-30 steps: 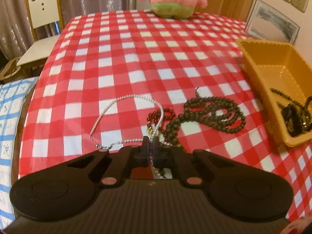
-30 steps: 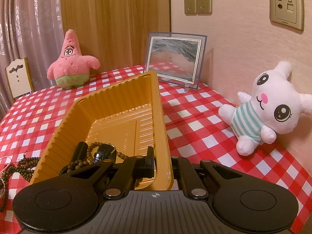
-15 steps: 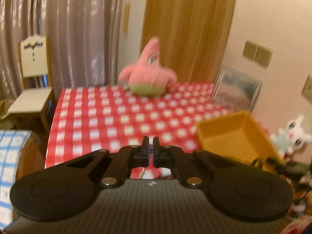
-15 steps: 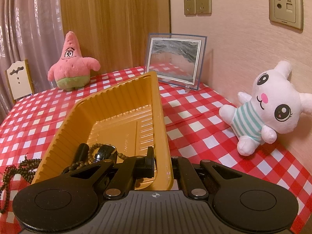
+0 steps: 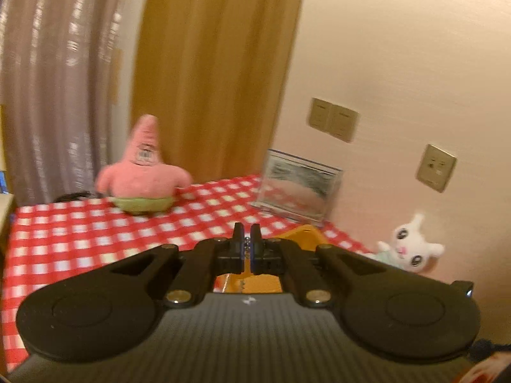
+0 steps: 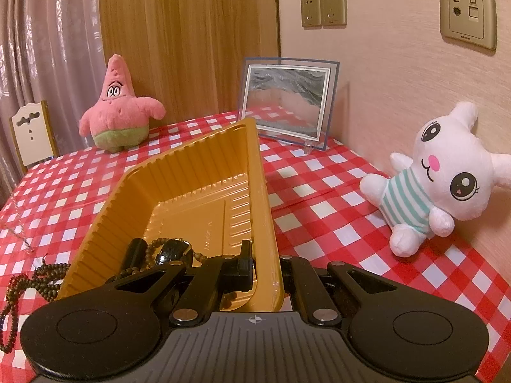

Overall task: Organize jewelry
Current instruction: 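Lift the silver chain and lower it into the orange tray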

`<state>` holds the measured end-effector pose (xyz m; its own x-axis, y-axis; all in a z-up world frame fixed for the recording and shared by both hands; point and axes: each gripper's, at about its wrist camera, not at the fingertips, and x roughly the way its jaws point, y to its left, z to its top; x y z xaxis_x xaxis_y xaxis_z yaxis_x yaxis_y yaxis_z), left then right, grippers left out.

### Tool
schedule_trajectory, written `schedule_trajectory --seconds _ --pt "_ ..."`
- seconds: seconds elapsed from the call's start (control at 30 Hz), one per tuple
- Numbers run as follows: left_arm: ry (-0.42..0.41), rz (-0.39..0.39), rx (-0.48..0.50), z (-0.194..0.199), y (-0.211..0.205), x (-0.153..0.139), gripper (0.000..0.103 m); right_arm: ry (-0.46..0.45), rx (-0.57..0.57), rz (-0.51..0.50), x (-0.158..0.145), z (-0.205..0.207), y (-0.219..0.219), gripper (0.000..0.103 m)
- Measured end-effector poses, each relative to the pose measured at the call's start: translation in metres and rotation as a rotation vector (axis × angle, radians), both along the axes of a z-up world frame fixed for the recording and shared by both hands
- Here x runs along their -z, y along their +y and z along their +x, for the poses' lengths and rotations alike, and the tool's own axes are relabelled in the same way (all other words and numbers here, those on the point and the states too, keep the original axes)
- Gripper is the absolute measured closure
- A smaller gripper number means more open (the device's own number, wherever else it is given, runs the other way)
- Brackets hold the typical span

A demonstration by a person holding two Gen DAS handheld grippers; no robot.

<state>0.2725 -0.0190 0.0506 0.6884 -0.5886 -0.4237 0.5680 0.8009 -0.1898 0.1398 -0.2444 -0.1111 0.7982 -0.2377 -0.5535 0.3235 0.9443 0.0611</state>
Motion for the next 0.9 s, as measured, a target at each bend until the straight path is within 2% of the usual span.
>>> schedule_trajectory --seconds 0.3,0.37,0.63,0.8,0.9 --pt "0.003 -0.053 0.120 0.010 -0.061 0.005 0.101 -0.005 -0.004 0.001 -0.001 0.000 -0.001 0.098" --pt "0.023 -0.059 0.138 0.013 -0.070 0.014 0.101 -0.005 -0.003 0.002 -0.001 0.000 -0.001 0.098" --pt "0.252 0.011 0.140 0.029 -0.104 0.098 0.101 -0.004 -0.001 0.014 0.001 0.000 -0.003 0.098" --pt "0.343 0.080 0.126 0.031 -0.107 0.143 0.101 -0.001 -0.001 0.018 0.002 0.000 -0.004 0.098" --pt "0.382 0.096 0.118 0.029 -0.105 0.159 0.096 0.000 -0.002 0.019 0.002 0.000 -0.004 0.098"
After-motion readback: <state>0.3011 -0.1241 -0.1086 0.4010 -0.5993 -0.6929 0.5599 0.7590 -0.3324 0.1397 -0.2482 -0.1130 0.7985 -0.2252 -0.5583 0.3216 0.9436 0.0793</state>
